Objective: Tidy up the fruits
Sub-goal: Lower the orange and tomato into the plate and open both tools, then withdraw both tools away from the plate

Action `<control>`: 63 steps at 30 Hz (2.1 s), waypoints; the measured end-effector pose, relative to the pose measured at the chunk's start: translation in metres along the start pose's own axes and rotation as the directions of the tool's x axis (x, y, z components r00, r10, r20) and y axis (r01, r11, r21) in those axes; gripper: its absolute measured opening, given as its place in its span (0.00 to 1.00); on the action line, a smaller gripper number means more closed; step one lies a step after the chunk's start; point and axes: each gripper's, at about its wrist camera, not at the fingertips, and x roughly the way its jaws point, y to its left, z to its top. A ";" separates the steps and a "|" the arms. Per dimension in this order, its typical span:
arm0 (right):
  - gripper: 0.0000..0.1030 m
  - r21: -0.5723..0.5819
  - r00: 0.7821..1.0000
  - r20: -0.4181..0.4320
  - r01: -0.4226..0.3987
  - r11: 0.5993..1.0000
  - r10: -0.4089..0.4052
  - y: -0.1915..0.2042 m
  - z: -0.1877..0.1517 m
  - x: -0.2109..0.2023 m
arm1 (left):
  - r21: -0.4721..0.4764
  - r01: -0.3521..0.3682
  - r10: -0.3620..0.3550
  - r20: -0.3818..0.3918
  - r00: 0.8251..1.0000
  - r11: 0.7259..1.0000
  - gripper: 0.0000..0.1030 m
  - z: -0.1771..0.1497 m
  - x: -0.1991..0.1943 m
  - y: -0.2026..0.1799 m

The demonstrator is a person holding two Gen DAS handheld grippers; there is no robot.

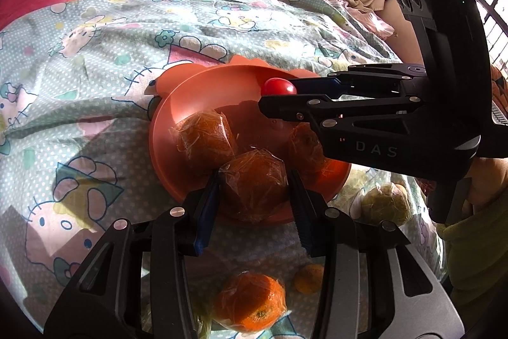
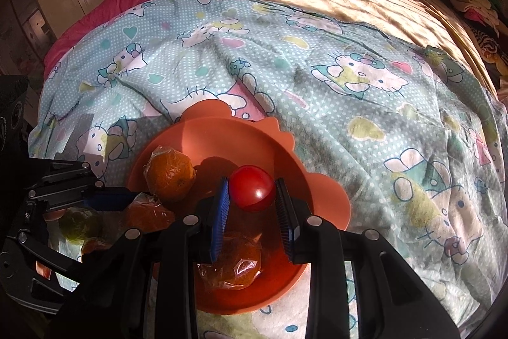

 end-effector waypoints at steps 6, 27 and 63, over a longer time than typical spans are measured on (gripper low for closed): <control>0.27 0.016 1.000 0.000 -0.009 1.000 0.009 -0.001 -0.003 0.001 | 0.001 0.004 -0.004 -0.002 1.000 1.000 0.35 -0.001 -0.001 0.000; 0.38 0.030 0.999 0.033 0.000 1.000 -0.001 -0.001 -0.004 -0.015 | 0.003 0.003 -0.003 0.009 1.000 1.000 0.42 -0.001 -0.005 -0.002; 0.71 0.087 0.973 0.218 0.057 0.995 -0.075 0.002 -0.039 -0.097 | -0.045 -0.032 0.037 0.115 0.993 0.998 0.75 0.006 -0.051 0.016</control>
